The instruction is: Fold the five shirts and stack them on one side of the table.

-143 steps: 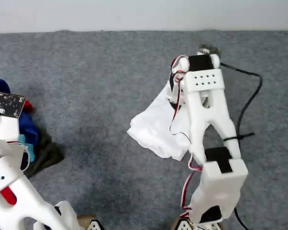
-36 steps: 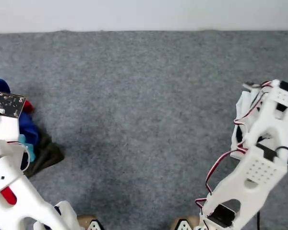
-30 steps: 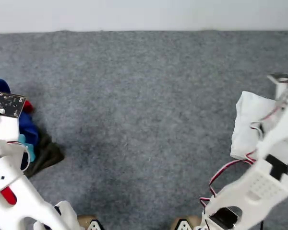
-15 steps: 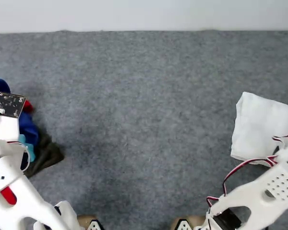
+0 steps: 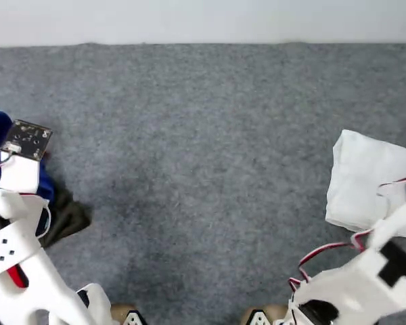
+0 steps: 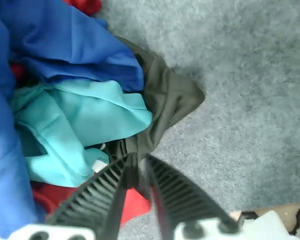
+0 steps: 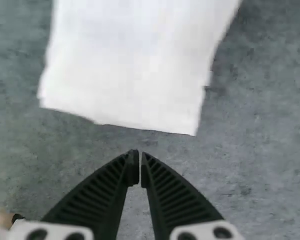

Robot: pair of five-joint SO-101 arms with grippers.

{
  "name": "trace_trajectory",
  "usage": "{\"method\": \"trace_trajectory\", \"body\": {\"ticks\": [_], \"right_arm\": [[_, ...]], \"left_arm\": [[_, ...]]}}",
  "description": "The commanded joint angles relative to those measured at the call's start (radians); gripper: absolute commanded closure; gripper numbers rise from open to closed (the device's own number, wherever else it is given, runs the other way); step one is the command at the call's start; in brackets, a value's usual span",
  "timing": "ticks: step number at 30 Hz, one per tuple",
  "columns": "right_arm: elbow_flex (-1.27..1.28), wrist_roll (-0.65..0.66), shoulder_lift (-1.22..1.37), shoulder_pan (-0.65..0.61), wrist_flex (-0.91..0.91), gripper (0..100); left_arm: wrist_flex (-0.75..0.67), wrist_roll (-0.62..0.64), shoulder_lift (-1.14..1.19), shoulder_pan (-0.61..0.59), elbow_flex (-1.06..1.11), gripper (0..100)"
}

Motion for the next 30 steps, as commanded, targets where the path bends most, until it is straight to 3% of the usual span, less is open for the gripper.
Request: {"method": "trace_trajectory", "body": {"ticks": [1, 5, 14, 20, 25, 30], "right_arm": [[0.153, -0.002, -0.177, -0.079, 0.042, 98.0], [0.390, -0.089, -0.329, -0.160, 0.041, 98.0], [0.744, -0.242, -0.533, -0.351, 0.039, 98.0], [0.770, -0.336, -0.536, -0.415, 0.039, 98.0], [0.770, -0.385, -0.538, -0.437, 0.039, 98.0], [0.770, -0.411, -0.545, -0.433, 0.039, 98.0]], "left_arm": [[0.009, 0.005, 0.021, 0.003, -0.099, 87], [0.006, -0.002, 0.075, -0.008, -0.251, 87], [-0.103, -0.002, 0.465, -0.236, -0.607, 83], [-0.107, -0.002, 0.695, -0.236, -0.773, 83], [-0.199, 0.002, 0.845, -0.236, -0.816, 84], [-0.235, -0.002, 0.941, -0.196, -0.822, 96]]}}
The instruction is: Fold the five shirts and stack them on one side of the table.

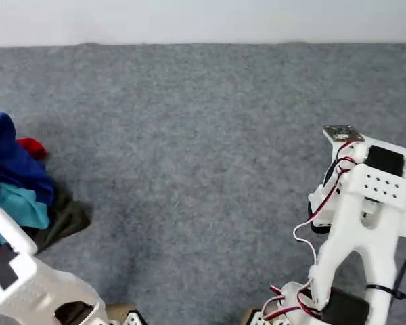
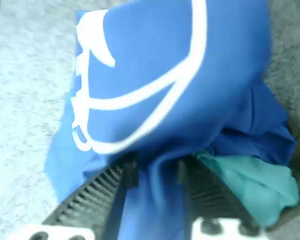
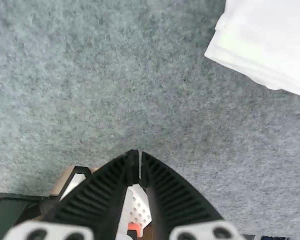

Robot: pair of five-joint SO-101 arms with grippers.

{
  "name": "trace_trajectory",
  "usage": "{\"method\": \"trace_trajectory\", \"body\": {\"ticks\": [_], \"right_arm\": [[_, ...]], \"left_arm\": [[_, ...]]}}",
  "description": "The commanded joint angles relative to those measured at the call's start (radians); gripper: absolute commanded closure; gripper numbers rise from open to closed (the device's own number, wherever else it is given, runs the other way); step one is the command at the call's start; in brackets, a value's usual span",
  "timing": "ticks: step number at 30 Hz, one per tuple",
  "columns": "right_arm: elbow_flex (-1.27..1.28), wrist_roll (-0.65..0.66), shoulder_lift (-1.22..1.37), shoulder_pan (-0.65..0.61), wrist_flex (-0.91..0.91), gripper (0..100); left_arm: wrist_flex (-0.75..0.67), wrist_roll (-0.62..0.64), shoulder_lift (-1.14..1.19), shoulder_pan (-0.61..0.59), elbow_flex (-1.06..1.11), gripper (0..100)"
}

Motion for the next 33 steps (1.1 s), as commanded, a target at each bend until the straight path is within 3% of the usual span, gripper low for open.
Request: {"method": "trace_trajectory", "body": {"ticks": [1, 10, 18, 26, 33], "right_arm": [[0.000, -0.017, -0.044, -0.007, 0.039, 98.1], [0.000, -0.031, -0.044, -0.005, 0.041, 98.3], [-0.002, -0.031, -0.045, -0.008, 0.041, 98.3], [-0.002, -0.031, -0.045, -0.008, 0.041, 98.3], [-0.002, -0.031, -0.045, -0.008, 0.041, 98.3]], "left_arm": [[-0.031, -0.006, 0.017, 0.044, -0.048, 99], [0.044, 0.014, -0.178, 0.209, -0.131, 99], [0.032, 0.244, -0.367, 0.390, -0.228, 99], [0.061, 0.321, -0.446, 0.787, -0.234, 99], [0.104, 0.328, -0.350, 1.114, -0.232, 99]]}}
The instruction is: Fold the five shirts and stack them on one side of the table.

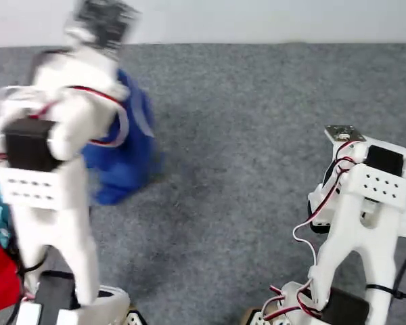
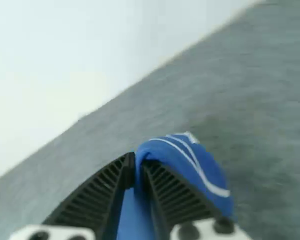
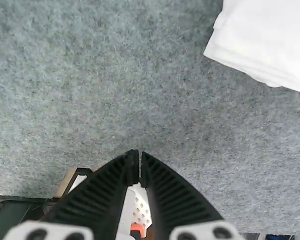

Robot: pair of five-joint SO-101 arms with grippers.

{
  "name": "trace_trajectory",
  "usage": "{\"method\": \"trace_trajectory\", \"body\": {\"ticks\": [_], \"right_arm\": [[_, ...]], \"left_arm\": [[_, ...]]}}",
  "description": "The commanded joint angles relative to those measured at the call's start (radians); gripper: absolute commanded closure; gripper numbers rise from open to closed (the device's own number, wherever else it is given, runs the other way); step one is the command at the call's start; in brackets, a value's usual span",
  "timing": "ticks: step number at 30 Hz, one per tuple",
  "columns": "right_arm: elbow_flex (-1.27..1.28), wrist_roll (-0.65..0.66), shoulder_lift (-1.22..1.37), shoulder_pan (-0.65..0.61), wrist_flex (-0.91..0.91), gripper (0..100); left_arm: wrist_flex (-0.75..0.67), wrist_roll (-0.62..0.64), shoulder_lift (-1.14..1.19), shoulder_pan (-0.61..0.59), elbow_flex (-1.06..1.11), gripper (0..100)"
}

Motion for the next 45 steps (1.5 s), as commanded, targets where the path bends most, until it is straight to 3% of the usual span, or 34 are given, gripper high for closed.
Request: {"method": "trace_trajectory", "body": {"ticks": [1, 7, 13, 17, 24, 30, 37, 45], "right_arm": [[-0.002, -0.009, -0.045, -0.005, 0.041, 98.3], [-0.002, -0.009, -0.045, -0.005, 0.041, 98.3], [-0.002, -0.008, -0.045, -0.002, 0.041, 98.3], [-0.002, -0.008, -0.045, -0.002, 0.041, 98.3], [-0.002, -0.008, -0.045, -0.005, 0.041, 98.3], [-0.002, -0.008, -0.045, -0.005, 0.041, 98.3], [0.000, -0.009, -0.042, -0.005, 0.041, 98.3], [0.000, -0.008, -0.036, -0.004, 0.039, 98.3]], "left_arm": [[0.003, 0.011, 0.061, 0.138, -0.025, 99], [-0.002, 0.018, 0.239, 0.269, 0.015, 99], [0.006, 0.107, 0.304, 0.299, 0.004, 99], [0.077, 0.120, 0.302, 0.215, -0.041, 99], [0.143, 0.074, 0.244, -0.083, -0.196, 99], [0.137, -0.025, 0.147, -0.112, -0.280, 99], [-0.043, -0.025, 0.130, 0.032, -0.449, 99], [-0.233, -0.025, 0.135, 0.330, -0.473, 99]]}}
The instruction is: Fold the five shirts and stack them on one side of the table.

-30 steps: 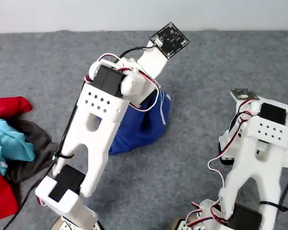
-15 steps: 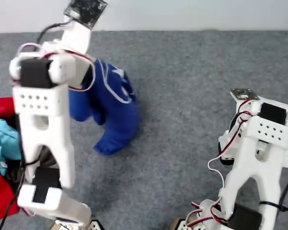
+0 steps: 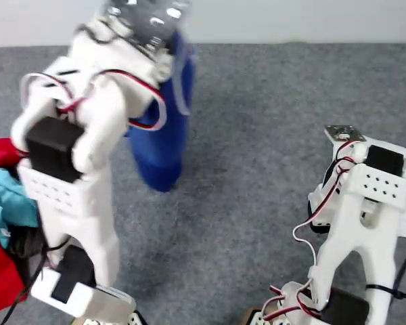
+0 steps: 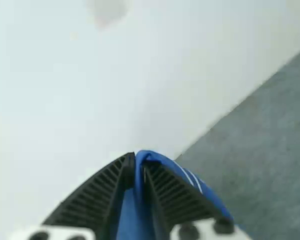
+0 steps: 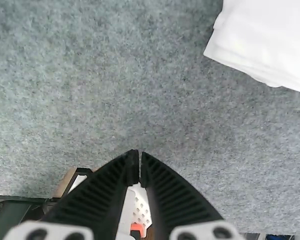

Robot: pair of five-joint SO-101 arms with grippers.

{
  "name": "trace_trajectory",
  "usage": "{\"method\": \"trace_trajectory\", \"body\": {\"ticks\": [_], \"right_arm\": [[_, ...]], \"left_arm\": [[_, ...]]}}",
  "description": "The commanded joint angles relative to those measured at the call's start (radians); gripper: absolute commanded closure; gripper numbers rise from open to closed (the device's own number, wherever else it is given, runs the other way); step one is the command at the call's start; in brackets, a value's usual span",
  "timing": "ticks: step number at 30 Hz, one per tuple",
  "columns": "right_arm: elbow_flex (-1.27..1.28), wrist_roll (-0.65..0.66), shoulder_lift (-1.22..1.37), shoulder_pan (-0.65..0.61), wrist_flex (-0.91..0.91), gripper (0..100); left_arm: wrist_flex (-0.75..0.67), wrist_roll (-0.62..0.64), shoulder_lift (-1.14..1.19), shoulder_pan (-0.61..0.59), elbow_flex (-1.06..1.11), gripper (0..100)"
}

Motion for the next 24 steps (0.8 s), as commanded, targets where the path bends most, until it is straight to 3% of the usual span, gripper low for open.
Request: {"method": "trace_trajectory", "body": {"ticks": [1, 5, 8, 16, 21, 24], "right_arm": [[0.000, -0.008, -0.036, -0.004, 0.039, 98.3], [0.000, -0.009, -0.036, -0.005, 0.039, 98.2], [0.000, -0.009, -0.035, -0.005, 0.039, 98.1], [0.000, -0.009, -0.035, -0.005, 0.038, 98.0], [0.000, -0.008, -0.035, -0.005, 0.038, 98.0], [0.002, -0.006, -0.035, -0.005, 0.031, 98.0]], "left_arm": [[-0.083, -0.012, -0.040, 0.137, -0.035, 99], [-0.100, -0.012, -0.041, 0.230, 0.016, 99], [-0.066, -0.012, -0.043, 0.216, 0.056, 99], [0.048, -0.012, -0.041, -0.058, 0.429, 99], [-0.123, -0.021, -0.040, -0.261, 0.794, 98], [-0.226, -0.112, -0.040, -0.325, 0.981, 97]]}}
